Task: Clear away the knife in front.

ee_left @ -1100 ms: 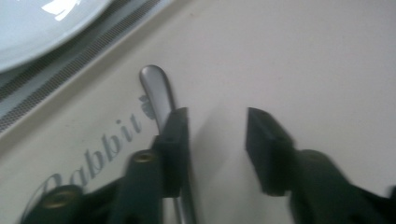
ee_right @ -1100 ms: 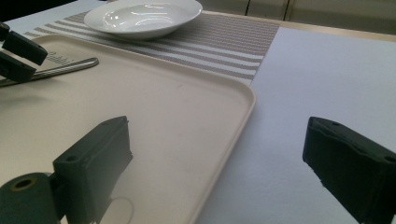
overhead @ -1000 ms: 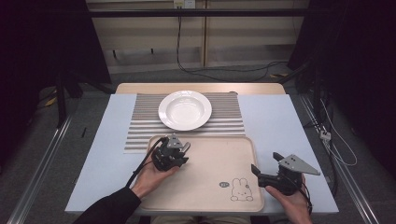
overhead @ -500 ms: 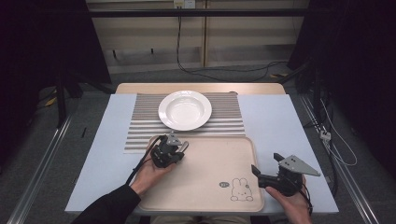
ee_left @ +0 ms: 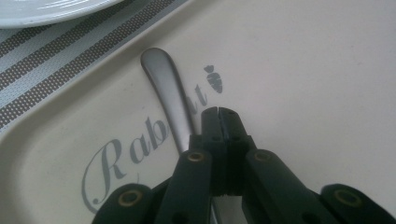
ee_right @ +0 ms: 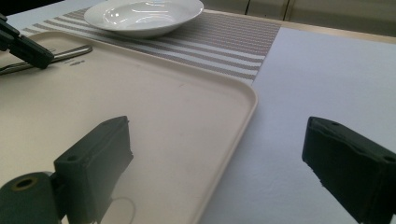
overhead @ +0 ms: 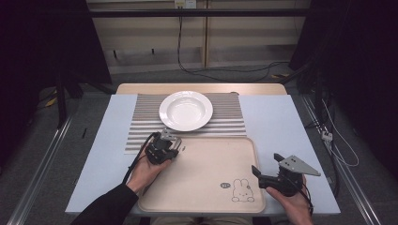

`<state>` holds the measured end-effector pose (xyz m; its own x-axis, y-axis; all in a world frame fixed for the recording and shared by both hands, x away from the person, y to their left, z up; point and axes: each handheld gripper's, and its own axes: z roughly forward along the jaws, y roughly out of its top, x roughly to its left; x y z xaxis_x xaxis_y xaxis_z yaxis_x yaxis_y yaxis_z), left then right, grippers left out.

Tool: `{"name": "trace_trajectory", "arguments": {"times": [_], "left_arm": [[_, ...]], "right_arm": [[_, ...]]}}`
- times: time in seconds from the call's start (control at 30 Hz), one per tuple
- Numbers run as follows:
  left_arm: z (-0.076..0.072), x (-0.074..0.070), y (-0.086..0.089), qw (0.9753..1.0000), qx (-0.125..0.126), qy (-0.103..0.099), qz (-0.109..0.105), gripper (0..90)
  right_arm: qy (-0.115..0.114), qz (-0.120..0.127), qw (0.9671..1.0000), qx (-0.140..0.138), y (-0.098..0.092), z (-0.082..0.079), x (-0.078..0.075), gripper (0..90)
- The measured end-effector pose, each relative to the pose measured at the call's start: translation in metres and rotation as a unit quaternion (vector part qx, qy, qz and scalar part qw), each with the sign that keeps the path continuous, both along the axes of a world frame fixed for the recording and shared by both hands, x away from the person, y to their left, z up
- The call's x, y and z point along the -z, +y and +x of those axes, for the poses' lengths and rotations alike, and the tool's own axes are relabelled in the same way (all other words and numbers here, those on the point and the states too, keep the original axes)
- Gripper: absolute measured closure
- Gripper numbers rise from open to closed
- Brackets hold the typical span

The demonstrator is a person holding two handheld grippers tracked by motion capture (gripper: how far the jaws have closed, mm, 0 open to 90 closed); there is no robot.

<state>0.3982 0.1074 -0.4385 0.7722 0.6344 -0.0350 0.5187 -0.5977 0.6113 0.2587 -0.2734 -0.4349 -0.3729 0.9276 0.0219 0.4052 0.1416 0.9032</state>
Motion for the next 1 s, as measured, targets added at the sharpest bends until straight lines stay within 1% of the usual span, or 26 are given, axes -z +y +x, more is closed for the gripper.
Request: {"name": "trace_trajectory", "arguments": {"times": [0.1, 0.13, 0.17, 0.33, 0.4, 0.53, 0.57, 0.6, 0.73, 0.77, 0.8, 1.0], "left_arm": [[0.0, 0.0, 0.002, 1.0, -0.004, 0.001, 0.001, 90.0], [0.0, 0.0, 0.002, 0.9999, -0.011, -0.005, 0.007, 90.0], [0.001, 0.0, 0.003, 1.0, -0.007, 0.003, 0.0, 90.0], [0.002, 0.0, 0.004, 0.9999, -0.01, 0.0, 0.002, 90.0], [0.002, -0.001, 0.005, 0.9999, -0.01, 0.002, 0.003, 90.0], [0.003, -0.001, 0.008, 0.9998, -0.02, 0.006, 0.002, 90.0], [0.003, -0.001, 0.008, 0.9997, -0.022, 0.005, 0.005, 90.0], [0.003, -0.001, 0.009, 0.9998, -0.019, 0.007, 0.006, 90.0], [0.002, -0.001, 0.011, 0.9998, -0.021, 0.004, 0.006, 90.0], [0.001, -0.001, 0.011, 0.9996, -0.027, -0.002, 0.008, 90.0], [0.001, -0.001, 0.011, 0.9997, -0.023, 0.0, 0.006, 90.0], [0.002, -0.001, 0.015, 0.9996, -0.029, -0.001, 0.008, 90.0]], "right_arm": [[-0.001, 0.001, 1.0, 0.001, 0.0, -0.001, 0.0, 8.0], [-0.001, 0.001, 1.0, 0.002, 0.0, -0.001, 0.0, 8.0], [0.0, 0.001, 1.0, 0.001, 0.0, -0.001, 0.0, 8.0], [0.0, 0.0, 1.0, 0.001, 0.0, -0.001, 0.0, 8.0], [0.0, 0.0, 1.0, 0.002, 0.0, -0.001, 0.0, 8.0], [0.0, 0.001, 1.0, 0.003, -0.001, -0.001, 0.0, 8.0], [0.0, 0.001, 1.0, 0.003, -0.001, -0.001, 0.0, 8.0], [0.0, 0.001, 1.0, 0.003, -0.001, -0.001, 0.0, 8.0], [0.0, 0.001, 1.0, 0.002, 0.0, -0.001, 0.0, 8.0], [0.0, 0.0, 1.0, 0.002, 0.0, -0.001, 0.0, 8.0], [0.0, 0.001, 1.0, 0.003, 0.0, -0.001, 0.0, 8.0], [0.0, -0.001, 1.0, 0.0, 0.0, -0.001, 0.0, 8.0]]}}
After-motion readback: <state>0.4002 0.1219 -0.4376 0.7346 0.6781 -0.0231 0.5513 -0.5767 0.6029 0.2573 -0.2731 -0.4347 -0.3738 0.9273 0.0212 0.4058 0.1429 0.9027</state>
